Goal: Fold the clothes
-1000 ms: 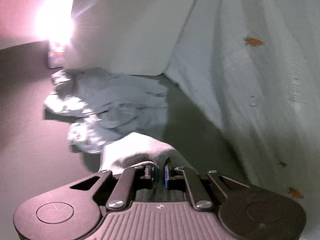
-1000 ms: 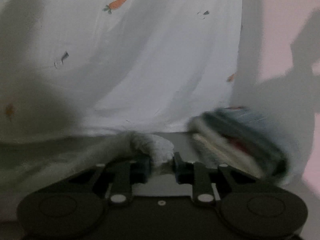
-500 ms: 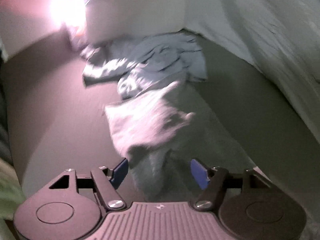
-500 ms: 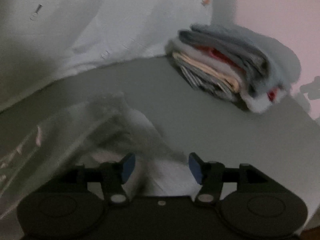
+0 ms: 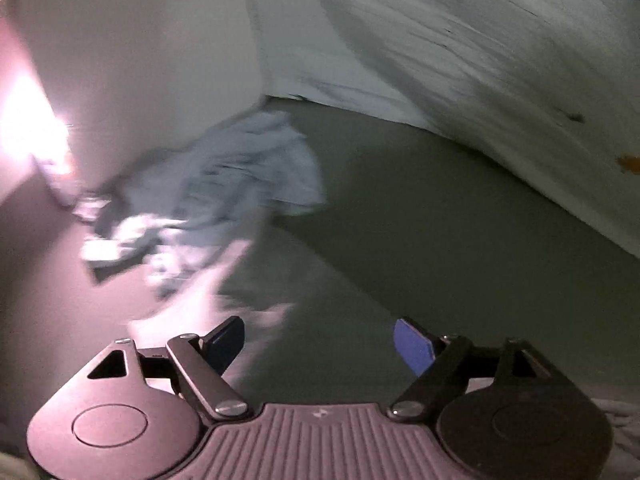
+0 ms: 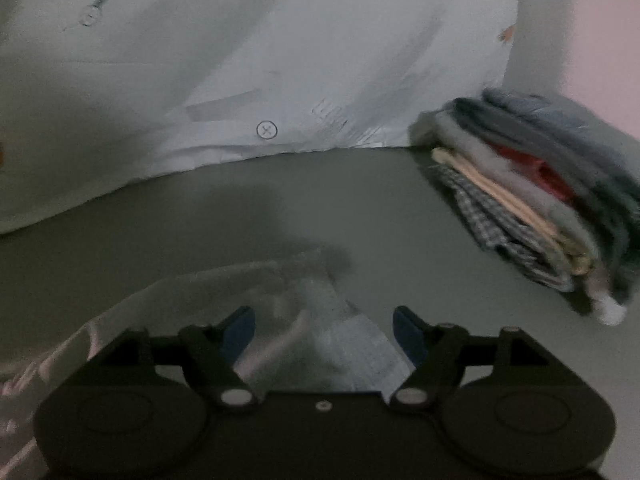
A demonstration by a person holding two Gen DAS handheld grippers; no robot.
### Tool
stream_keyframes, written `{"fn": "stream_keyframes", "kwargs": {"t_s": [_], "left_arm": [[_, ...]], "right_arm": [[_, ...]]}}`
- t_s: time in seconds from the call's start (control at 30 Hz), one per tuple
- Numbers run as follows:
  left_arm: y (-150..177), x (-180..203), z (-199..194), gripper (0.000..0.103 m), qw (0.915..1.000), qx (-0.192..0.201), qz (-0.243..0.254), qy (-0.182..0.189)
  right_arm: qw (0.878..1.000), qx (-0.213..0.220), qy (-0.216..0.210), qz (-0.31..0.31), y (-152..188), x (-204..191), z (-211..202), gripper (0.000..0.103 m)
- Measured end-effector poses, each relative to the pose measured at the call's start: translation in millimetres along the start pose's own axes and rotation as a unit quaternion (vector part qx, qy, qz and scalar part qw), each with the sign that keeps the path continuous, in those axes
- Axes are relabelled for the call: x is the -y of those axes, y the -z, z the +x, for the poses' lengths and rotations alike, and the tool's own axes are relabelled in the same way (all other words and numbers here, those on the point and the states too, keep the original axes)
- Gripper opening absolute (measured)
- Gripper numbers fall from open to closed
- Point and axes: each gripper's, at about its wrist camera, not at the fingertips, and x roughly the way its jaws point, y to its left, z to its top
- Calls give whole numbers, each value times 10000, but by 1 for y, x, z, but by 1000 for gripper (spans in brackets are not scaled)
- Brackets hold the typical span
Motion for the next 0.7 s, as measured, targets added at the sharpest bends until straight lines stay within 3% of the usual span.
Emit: {"fn": "stream_keyframes", "kwargs": {"t_s": [0.13,0.27,0.37,0.5,0.57,0.67,0.7], "left_arm": [[-4,32,19,83,9993,-224,84,292],[-5,61,26,83,9976,-340,326,502],[-2,75,20,83,9969,-290,530,502],[4,83,9,83,9969,-245,530,528],[9,85,6,83,9967,-307,435,615],[20,93,8,83,9956,-507,433,665],[25,97,7,83,9952,-552,465,658]], "right_arm": [[9967,-360,-241,691,-24,12,51,80],[9925,-752,-368,893,-35,9,95,79],[9947,-744,-459,545,-38,-8,103,36],[9949,-103,-865,518,-40,-3,64,27],[9888,86,-1171,917,-41,15,45,32],[9814,129,-1299,1410,-38,49,25,68],[9821,240,-1205,1427,-33,61,16,68]]}}
